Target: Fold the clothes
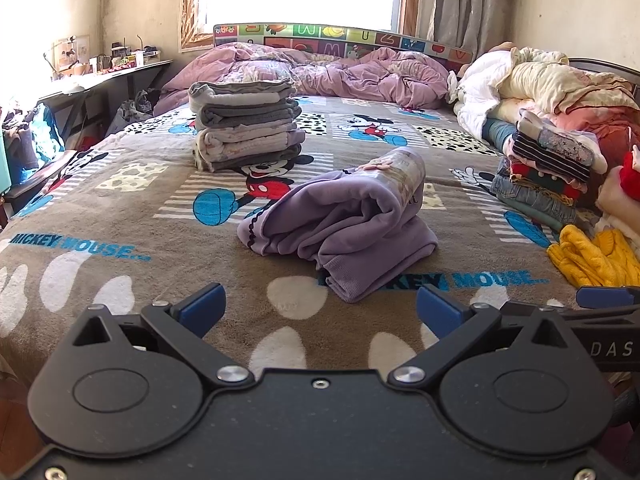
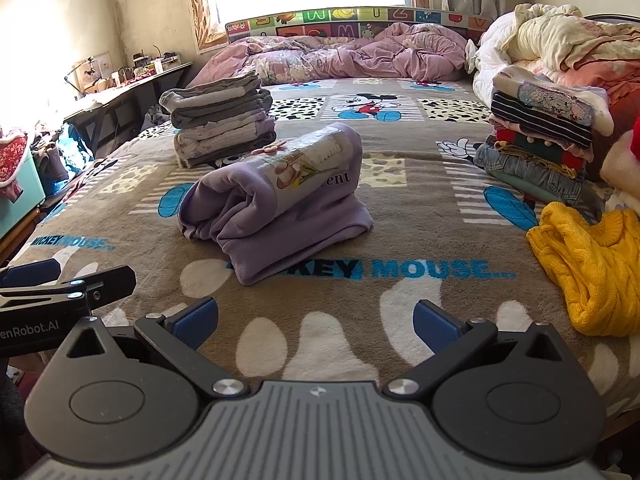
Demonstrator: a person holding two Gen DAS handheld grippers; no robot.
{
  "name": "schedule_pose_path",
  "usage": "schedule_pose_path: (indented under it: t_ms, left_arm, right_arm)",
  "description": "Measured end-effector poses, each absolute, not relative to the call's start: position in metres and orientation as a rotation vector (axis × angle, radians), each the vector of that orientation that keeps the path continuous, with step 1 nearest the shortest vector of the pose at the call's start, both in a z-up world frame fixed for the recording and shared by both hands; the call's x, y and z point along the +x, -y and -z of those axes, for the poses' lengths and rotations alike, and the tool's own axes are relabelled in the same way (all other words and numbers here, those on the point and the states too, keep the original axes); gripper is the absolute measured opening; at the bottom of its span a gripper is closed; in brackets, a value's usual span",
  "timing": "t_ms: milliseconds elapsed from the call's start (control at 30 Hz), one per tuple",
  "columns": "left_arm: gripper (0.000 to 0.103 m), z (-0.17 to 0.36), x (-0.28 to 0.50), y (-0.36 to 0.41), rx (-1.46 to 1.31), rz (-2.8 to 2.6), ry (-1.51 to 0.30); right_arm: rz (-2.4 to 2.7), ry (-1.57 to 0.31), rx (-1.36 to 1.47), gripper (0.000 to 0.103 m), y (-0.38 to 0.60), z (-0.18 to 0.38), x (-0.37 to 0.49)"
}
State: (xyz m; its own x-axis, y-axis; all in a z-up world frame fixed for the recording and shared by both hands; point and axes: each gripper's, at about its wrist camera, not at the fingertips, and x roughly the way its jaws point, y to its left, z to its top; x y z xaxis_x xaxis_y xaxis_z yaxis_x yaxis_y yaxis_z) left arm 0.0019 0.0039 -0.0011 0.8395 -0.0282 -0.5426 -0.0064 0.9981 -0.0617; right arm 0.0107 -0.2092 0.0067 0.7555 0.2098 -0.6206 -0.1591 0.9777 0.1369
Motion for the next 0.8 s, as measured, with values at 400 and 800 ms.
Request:
schedule_pose_path:
  t_ms: [400, 800]
  left_arm:
    - [0.103, 0.0006, 0.0008, -0.0038, -0.062, 0.013, -0.568]
    - [0.103, 0.0004, 0.0008, -0.0036, -0.061, 0.013, -0.566]
  right_arm:
    - [-0.204, -0.685, 0.08, 0.103, 0.2091, -0.0076, 0.0092]
    - [-0.207, -0.682, 0.085, 0.103, 0.2099, -0.0085, 0.009]
